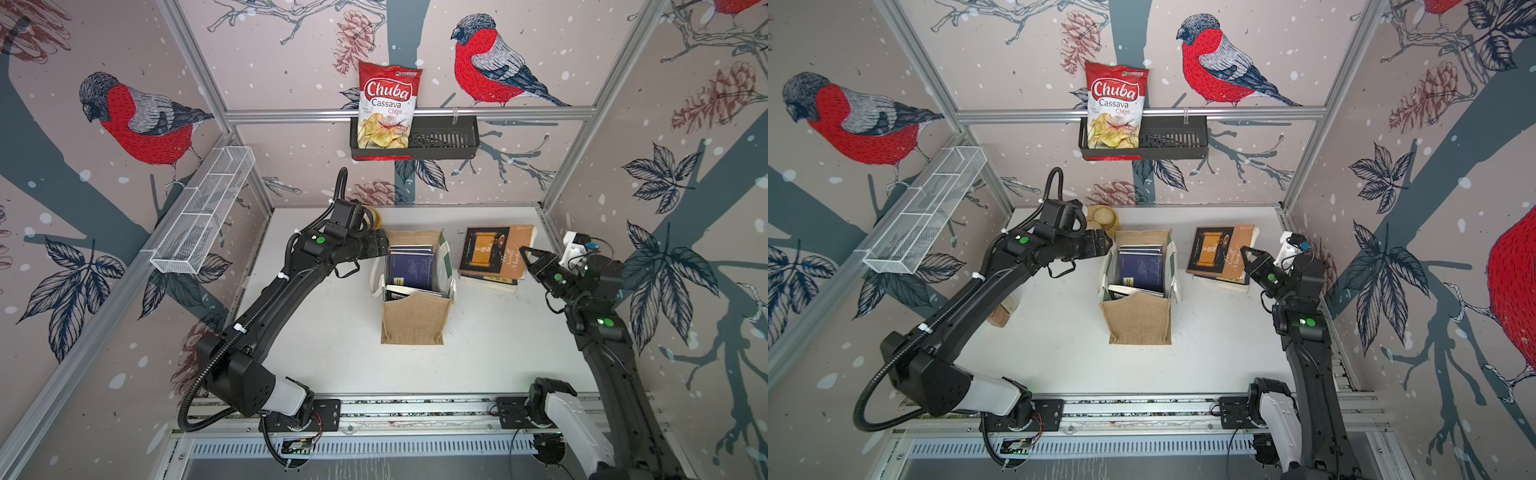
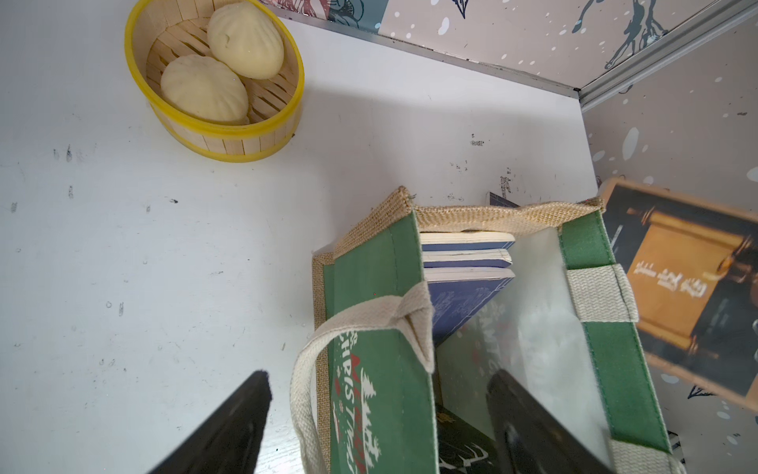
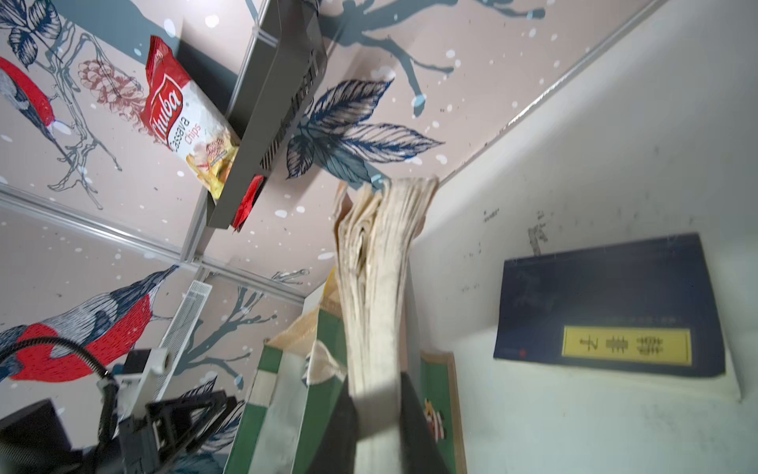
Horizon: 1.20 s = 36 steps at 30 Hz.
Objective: Take out the books from the canvas bag
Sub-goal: Place the book at the center of the board.
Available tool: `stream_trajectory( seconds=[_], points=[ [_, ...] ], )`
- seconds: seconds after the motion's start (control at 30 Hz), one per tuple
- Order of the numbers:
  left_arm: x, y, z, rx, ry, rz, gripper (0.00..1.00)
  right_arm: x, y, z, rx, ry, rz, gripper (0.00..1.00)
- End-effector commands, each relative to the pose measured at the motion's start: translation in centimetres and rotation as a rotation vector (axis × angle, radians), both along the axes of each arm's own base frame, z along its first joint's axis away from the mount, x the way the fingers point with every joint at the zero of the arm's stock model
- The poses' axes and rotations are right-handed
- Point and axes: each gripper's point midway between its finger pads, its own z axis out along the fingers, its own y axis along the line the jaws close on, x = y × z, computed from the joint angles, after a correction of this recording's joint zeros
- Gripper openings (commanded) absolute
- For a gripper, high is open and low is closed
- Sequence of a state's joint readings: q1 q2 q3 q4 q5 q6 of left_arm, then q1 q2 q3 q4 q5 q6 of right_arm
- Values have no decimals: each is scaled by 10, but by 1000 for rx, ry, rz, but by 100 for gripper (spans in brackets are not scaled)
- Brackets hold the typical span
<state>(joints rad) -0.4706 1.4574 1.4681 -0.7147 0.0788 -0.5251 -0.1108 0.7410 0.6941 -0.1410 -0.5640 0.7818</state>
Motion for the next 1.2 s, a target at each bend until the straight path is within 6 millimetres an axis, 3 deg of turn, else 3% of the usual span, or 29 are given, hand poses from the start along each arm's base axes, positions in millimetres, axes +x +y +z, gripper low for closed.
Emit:
stream_trajectory(
  seconds=[0.0, 0.13, 0.23, 0.37, 0.5, 0.73, 1.03, 1.17],
  points=[
    [4, -5, 0, -26, 4, 6, 85, -35, 14, -38, 28, 102, 70, 7],
    [5, -10, -2, -24, 22, -7, 84, -63, 16, -90, 64, 224, 61, 8],
    [6, -15, -3, -23, 28, -23, 84, -72, 10, -116, 47, 305, 38, 8],
    [8, -21, -5, -23, 31, -39, 84, -89, 5, -171, 44, 506, 12, 8],
    [9, -23, -4, -26, 26, -41, 85, -98, -1, -204, 44, 604, -26, 9],
    [8, -21, -2, -21, 18, -41, 84, -104, -16, -226, 8, 695, -121, 13],
    [9, -21, -1, -24, 15, -37, 84, -106, -50, -237, -44, 786, -327, 15],
    [10, -22, -2, -20, 21, -42, 84, -103, -61, -239, -51, 794, -394, 22]
  ],
)
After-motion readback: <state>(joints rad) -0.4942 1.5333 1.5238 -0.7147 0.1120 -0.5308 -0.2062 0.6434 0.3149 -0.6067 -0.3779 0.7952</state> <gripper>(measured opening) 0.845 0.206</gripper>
